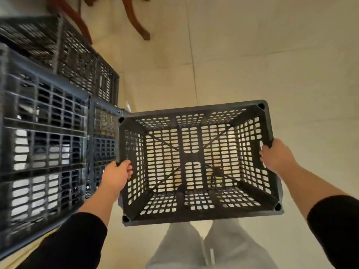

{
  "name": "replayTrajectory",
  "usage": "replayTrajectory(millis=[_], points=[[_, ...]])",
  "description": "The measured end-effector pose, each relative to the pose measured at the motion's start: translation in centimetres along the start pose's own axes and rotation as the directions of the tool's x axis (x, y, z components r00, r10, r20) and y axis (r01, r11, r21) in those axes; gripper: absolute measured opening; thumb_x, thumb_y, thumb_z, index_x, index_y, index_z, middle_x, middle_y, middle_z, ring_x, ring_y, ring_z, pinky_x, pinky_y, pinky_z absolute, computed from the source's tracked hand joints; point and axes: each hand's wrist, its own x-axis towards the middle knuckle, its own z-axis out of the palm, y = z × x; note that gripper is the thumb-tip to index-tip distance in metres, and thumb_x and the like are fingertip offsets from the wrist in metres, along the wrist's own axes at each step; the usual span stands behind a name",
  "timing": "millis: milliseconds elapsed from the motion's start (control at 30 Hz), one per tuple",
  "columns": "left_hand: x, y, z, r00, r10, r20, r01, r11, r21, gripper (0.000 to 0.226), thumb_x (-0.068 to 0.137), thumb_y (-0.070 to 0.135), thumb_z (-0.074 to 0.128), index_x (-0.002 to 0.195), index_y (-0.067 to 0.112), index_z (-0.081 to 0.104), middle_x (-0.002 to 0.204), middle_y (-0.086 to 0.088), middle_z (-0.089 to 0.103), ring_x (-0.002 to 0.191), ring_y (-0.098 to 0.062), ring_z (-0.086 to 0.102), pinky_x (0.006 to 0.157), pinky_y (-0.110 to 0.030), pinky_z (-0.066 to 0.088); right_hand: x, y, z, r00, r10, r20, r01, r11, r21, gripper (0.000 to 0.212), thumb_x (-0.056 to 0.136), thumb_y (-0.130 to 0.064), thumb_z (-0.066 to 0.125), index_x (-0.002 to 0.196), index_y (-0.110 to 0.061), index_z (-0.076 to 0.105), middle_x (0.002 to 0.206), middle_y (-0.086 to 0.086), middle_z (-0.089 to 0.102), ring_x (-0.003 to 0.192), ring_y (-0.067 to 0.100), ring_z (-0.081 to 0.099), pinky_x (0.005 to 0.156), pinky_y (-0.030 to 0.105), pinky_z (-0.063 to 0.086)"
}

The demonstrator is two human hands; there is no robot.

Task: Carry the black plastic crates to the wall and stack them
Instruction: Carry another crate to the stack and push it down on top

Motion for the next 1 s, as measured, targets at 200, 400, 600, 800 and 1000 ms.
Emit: replayTrajectory(millis=[200, 400, 600, 800, 1000], points=[[-9.0, 6.9, -0.7, 0.991, 0.095, 0.095, -0.102, 0.991, 0.081, 0.019, 0.106, 0.018, 0.060, 0.090, 0.008, 0.061, 0.077, -0.007, 0.063, 0.064, -0.018, 0.054, 0.064, -0.031, 0.045, -7.6, 3.7, -8.0, 0.992, 0.035, -0.123, -0.031, 0.999, 0.041, 0.033, 0.105, -0.030, 0.051, 0.126, -0.005, 0.056, 0.111, 0.019, 0.070, 0.093, 0.041, 0.070, 0.086, 0.056, 0.060], [-14.8, 12.5, 3.0, 0.951, 0.207, 0.231, -0.236, 0.966, 0.106, 0.014, 0.106, 0.016, 0.060, 0.098, 0.006, 0.066, 0.078, -0.005, 0.064, 0.065, -0.016, 0.055, 0.063, -0.032, 0.048, -11.4, 9.6, -15.5, 0.964, 0.107, -0.242, -0.064, 0.982, 0.180, 0.031, 0.103, -0.030, 0.053, 0.120, -0.005, 0.059, 0.103, 0.020, 0.072, 0.087, 0.041, 0.070, 0.085, 0.057, 0.060], [-20.1, 17.0, 11.4, 0.899, 0.280, 0.338, -0.356, 0.916, 0.188, 0.016, 0.105, 0.018, 0.060, 0.096, 0.006, 0.068, 0.074, -0.005, 0.063, 0.062, -0.016, 0.054, 0.061, -0.032, 0.048, -10.3, 16.5, -21.2, 0.929, 0.227, -0.293, -0.141, 0.947, 0.288, 0.032, 0.104, -0.033, 0.052, 0.121, -0.006, 0.055, 0.102, 0.020, 0.070, 0.087, 0.040, 0.070, 0.084, 0.057, 0.061], [-27.0, 22.6, 21.3, 0.863, 0.335, 0.377, -0.449, 0.851, 0.272, 0.018, 0.104, 0.019, 0.060, 0.095, 0.005, 0.067, 0.075, -0.008, 0.065, 0.067, -0.021, 0.057, 0.064, -0.036, 0.050, -6.4, 22.3, -29.3, 0.903, 0.310, -0.297, -0.189, 0.908, 0.374, 0.035, 0.099, -0.032, 0.053, 0.120, -0.005, 0.060, 0.101, 0.019, 0.070, 0.087, 0.041, 0.069, 0.084, 0.058, 0.060], [-33.6, 27.9, 30.8, 0.831, 0.352, 0.430, -0.512, 0.788, 0.343, 0.020, 0.103, 0.022, 0.061, 0.091, 0.008, 0.068, 0.076, -0.009, 0.067, 0.066, -0.021, 0.058, 0.071, -0.037, 0.054, -3.1, 27.2, -37.4, 0.881, 0.367, -0.298, -0.204, 0.864, 0.461, 0.035, 0.100, -0.031, 0.053, 0.124, -0.006, 0.060, 0.102, 0.018, 0.069, 0.086, 0.038, 0.068, 0.080, 0.052, 0.061]])
